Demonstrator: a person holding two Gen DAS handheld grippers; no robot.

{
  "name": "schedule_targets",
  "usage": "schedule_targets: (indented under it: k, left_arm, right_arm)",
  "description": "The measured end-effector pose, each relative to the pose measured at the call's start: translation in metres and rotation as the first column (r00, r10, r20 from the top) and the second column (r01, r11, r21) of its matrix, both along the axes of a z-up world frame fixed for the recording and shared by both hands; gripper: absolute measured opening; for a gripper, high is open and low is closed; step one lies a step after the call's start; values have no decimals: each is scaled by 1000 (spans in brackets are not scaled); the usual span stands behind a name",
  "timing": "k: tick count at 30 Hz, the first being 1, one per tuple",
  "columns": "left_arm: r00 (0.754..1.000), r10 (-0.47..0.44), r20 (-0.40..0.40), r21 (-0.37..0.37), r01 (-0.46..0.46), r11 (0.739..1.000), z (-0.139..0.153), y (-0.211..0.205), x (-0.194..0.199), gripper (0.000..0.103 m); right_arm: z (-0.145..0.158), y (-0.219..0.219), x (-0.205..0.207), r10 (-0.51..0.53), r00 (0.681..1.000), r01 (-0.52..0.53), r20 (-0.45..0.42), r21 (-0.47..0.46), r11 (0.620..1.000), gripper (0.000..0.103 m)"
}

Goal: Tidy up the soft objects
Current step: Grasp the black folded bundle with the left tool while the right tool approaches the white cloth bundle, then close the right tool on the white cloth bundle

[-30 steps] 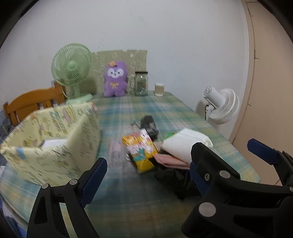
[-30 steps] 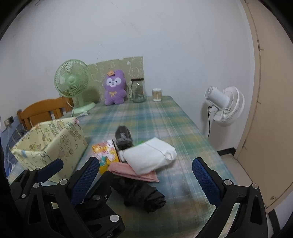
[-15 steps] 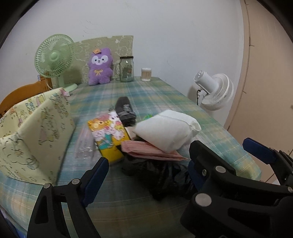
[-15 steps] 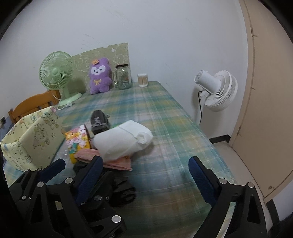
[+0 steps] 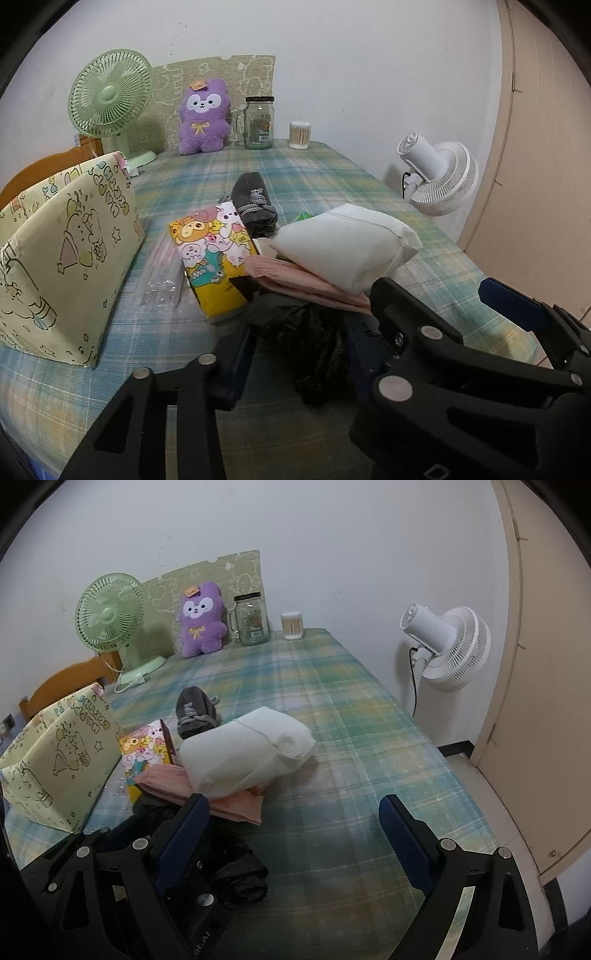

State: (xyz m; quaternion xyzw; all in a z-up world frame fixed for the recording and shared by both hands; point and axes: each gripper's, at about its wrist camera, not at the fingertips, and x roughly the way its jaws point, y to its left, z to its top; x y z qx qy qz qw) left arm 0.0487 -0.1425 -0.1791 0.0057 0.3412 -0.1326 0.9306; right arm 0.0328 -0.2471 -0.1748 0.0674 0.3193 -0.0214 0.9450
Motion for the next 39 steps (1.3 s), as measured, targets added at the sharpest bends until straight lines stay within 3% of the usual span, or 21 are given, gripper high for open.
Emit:
schedule_targets:
  k: [18,28,39]
  left_arm:
    - [984,123,130,77,-134,988,32,38,-14,42]
    - [988,101,112,78,-110,991,43,35,13,42]
    - [995,88,48,134,-93,987,24,21,38,42]
  right_arm:
    - [25,44,-1,29,998,-27,60,-37,999,95]
    - [37,41,26,8,997,-4,73,-51,999,95]
    - [10,26,60,3,1000,-3,-19,-2,1000,95]
